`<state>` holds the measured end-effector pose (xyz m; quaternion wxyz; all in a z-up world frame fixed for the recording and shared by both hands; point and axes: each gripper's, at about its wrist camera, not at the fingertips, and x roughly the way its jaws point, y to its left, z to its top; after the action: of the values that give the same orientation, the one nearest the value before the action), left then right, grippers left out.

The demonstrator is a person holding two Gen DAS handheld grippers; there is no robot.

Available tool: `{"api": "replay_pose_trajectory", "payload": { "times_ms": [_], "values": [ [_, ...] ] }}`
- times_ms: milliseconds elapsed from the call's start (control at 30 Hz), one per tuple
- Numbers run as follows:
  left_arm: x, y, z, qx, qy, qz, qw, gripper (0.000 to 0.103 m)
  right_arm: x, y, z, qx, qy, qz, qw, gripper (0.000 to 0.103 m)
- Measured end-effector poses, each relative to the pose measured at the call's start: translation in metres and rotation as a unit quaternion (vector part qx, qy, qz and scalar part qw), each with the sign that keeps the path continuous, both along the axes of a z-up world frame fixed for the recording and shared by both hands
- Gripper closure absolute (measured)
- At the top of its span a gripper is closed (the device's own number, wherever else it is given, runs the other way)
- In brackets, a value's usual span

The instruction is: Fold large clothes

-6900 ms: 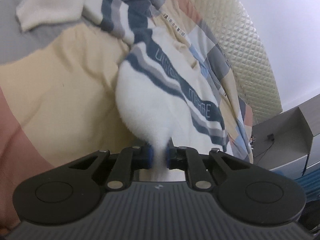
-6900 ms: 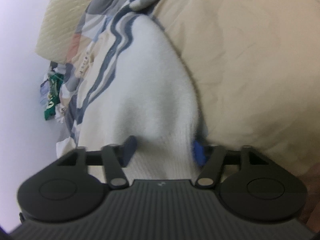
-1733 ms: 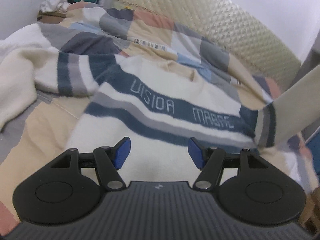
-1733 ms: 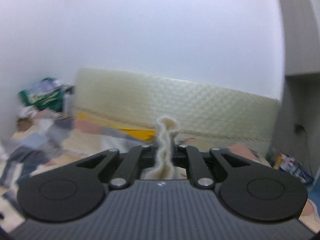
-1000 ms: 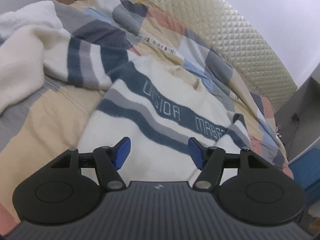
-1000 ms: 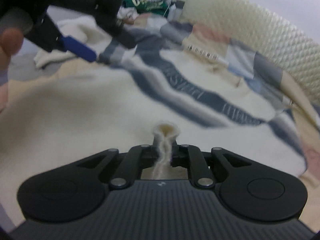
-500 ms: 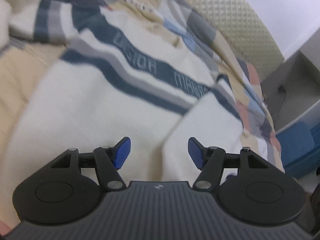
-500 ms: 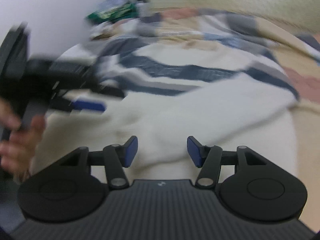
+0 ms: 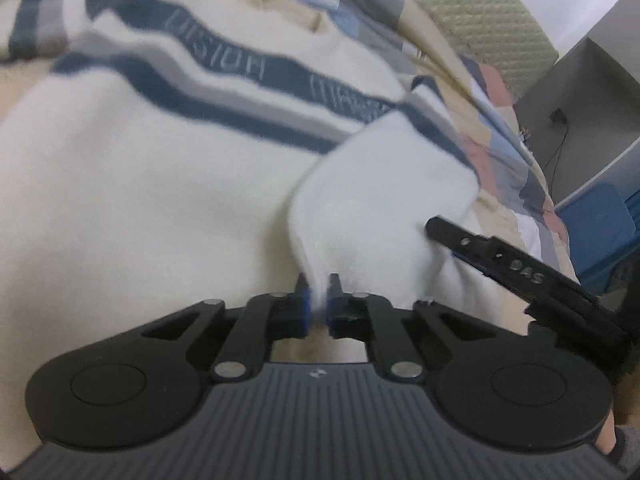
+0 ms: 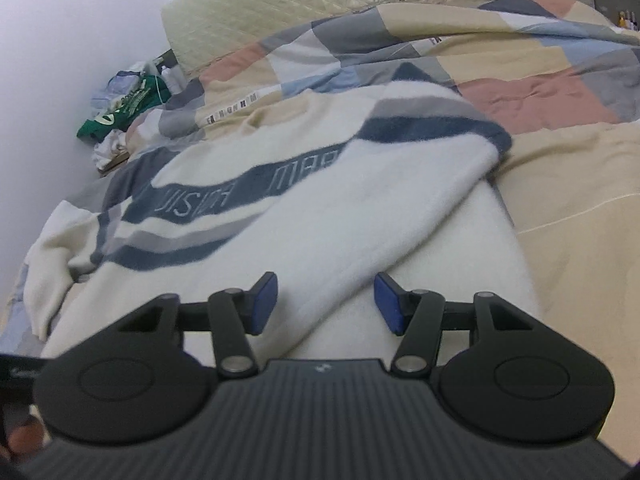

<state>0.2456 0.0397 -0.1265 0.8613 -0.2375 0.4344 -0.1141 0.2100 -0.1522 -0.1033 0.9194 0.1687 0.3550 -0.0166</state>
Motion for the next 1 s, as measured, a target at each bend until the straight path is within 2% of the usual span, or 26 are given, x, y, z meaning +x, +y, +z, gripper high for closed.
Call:
{"api": "replay_pose_trajectory", "payload": {
  "times_ms": [133,233,300,433,533,667,800,933,1000],
  "values": [
    [-0.013,0.019,0.02,-0.044,-0.029,0.022,0.9984,0.096,-0.006,-0.004,0.008,0.015,-0.013,-0.003,1.0,0.063],
    [-0.025,0.031,0.038,-0.049,-0.052,0.034,0.9969,0.097,-0.009,-0.002,0.018,0.024,-0.035,0.003,0.999,0.065],
    [-0.033,0.038,0.044,-0.049,-0.051,0.036,0.9968,0.097,-0.012,0.003,0.025,0.021,-0.053,0.014,0.998,0.065],
    [-0.037,0.041,0.043,0.003,-0.03,0.048,0.9984,0.096,-0.014,0.021,0.031,-0.002,-0.073,0.049,0.996,0.065],
    [-0.033,0.035,0.032,0.052,-0.008,0.049,0.9974,0.096,-0.01,0.033,0.023,-0.011,-0.056,0.073,0.996,0.065],
    [-0.028,0.028,0.015,0.094,0.014,0.044,0.9945,0.096,-0.003,0.045,0.007,-0.031,-0.026,0.091,0.995,0.065],
    [-0.022,0.022,0.005,0.112,0.025,0.043,0.9925,0.096,-0.001,0.051,-0.006,-0.051,-0.01,0.102,0.993,0.065],
    [-0.021,0.025,0.002,0.101,0.027,0.052,0.9932,0.094,-0.001,0.053,-0.012,-0.057,-0.001,0.104,0.993,0.065],
    [-0.021,0.027,0.005,0.096,0.028,0.059,0.9932,0.085,-0.002,0.054,-0.012,-0.059,-0.001,0.104,0.993,0.065]
  ]
}}
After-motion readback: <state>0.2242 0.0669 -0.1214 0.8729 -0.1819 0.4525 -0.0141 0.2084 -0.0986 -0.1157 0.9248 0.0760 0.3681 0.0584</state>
